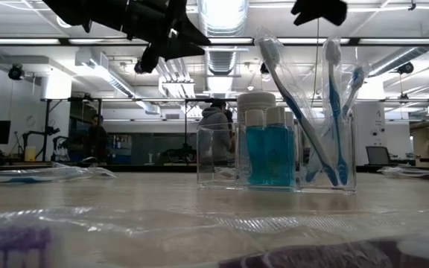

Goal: Pick & Place toothbrushing station
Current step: Put the blue toothbrush into the transparent organizer

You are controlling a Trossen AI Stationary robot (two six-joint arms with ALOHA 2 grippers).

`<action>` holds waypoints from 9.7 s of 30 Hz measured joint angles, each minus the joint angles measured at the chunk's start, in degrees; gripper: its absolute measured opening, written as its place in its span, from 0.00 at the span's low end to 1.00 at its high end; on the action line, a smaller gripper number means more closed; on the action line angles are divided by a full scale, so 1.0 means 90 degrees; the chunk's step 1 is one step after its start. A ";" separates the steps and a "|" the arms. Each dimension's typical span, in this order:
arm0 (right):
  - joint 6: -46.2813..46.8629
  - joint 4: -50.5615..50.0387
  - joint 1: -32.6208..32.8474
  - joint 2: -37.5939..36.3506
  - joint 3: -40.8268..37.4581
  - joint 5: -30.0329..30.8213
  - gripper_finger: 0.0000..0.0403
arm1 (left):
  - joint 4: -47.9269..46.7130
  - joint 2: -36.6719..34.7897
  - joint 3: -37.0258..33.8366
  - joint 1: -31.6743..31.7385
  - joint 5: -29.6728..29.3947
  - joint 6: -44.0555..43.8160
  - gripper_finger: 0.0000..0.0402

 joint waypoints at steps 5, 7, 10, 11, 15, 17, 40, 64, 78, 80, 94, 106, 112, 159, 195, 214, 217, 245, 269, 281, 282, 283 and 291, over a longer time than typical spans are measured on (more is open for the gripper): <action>-0.0485 0.0467 -0.0452 0.0217 -0.0291 -0.0779 0.33 | -0.0002 -0.0224 0.0000 0.0001 0.0000 0.0187 0.32; -0.0576 0.0504 -0.0668 0.0270 -0.0431 -0.0859 0.33 | -0.0003 -0.0336 0.0000 0.0001 0.0000 0.0289 0.32; -0.0616 0.0586 -0.1015 0.0325 -0.0603 -0.1173 0.31 | -0.0003 -0.0492 0.0000 0.0001 0.0000 0.0471 0.32; -0.0645 0.0651 -0.1139 0.0331 -0.0654 -0.1433 0.31 | -0.0026 -0.0545 0.0000 0.0001 0.0000 0.0525 0.32; -0.0575 0.1204 -0.1594 0.0314 -0.0888 -0.2466 0.29 | -0.0073 -0.0687 0.0000 0.0001 0.0000 0.0682 0.32; -0.0391 0.1223 -0.1807 0.0368 -0.0975 -0.2511 0.28 | -0.0101 -0.0744 0.0000 0.0001 -0.0001 0.0696 0.32; -0.0911 0.1782 -0.2131 0.3129 -0.0090 -0.2814 0.27 | -0.0311 -0.0851 0.0000 0.0001 0.0000 0.0699 0.32; -0.1164 0.0771 -0.2143 0.5094 0.0857 -0.2795 0.25 | -0.0515 -0.0873 0.0000 0.0001 0.0000 0.0697 0.32; -0.1425 0.1112 -0.2155 0.5407 0.0859 -0.2797 0.23 | -0.0590 -0.0873 0.0000 0.0001 0.0000 0.0964 0.32; -0.1398 0.1110 -0.2155 0.5402 0.0859 -0.2803 0.24 | -0.0593 -0.0873 0.0000 0.0001 0.0000 0.1003 0.32; -0.1374 0.1127 -0.2147 0.5074 0.0859 -0.2812 0.23 | -0.0721 -0.0873 0.0000 0.0001 0.0000 0.1154 0.32; -0.1376 0.1901 -0.2022 0.4515 0.0336 -0.3030 0.22 | -0.0819 -0.0873 0.0000 -0.0001 0.0004 0.1002 0.32; -0.1300 0.2057 -0.2012 0.4322 -0.0357 -0.3030 0.20 | -0.2165 -0.0872 -0.0001 0.0003 0.0353 0.0819 0.32; -0.0939 0.2934 -0.2027 0.3585 -0.0649 -0.2982 0.17 | -0.0601 0.3690 0.0692 0.1568 0.2703 -0.2132 0.32; -0.0827 0.2883 -0.2029 0.3585 -0.0659 -0.2974 0.17 | -0.0351 0.3678 0.0708 0.1553 0.1477 -0.4200 0.32; -0.1446 0.2938 -0.2027 0.1861 -0.0727 -0.2243 0.17 | -0.0551 0.3691 0.0974 0.1715 0.1727 -0.6033 0.32; -0.1449 0.2946 -0.2029 0.1614 -0.0768 -0.2239 0.17 | -0.0561 0.3693 0.1114 0.1814 0.1776 -0.5991 0.32; -0.1490 0.2930 -0.2027 0.1554 -0.0804 -0.2237 0.17 | -0.1064 0.4893 0.2479 0.1891 0.3193 -0.5840 0.32; -0.1356 0.2079 -0.2029 0.1550 -0.0816 -0.1917 0.17 | -0.1273 0.4767 0.2824 0.1603 0.3764 -0.4926 0.32; -0.0948 0.2011 -0.2029 0.1550 -0.0829 -0.1838 0.17 | -0.2209 0.3694 0.2820 0.1718 0.2330 -0.3562 0.32; -0.0908 0.2008 -0.2029 0.1550 -0.0829 -0.1838 0.17 | -0.2412 0.3511 0.2820 0.1716 0.2106 -0.3356 0.32; -0.0881 0.2010 -0.2029 0.1550 -0.0829 -0.1840 0.17 | -0.2613 0.3333 0.2820 0.1711 0.1890 -0.3180 0.32; -0.0564 0.1694 -0.2029 0.1575 -0.0880 -0.1862 0.17 | -0.3410 0.2027 0.2820 0.1429 0.0650 -0.1161 0.32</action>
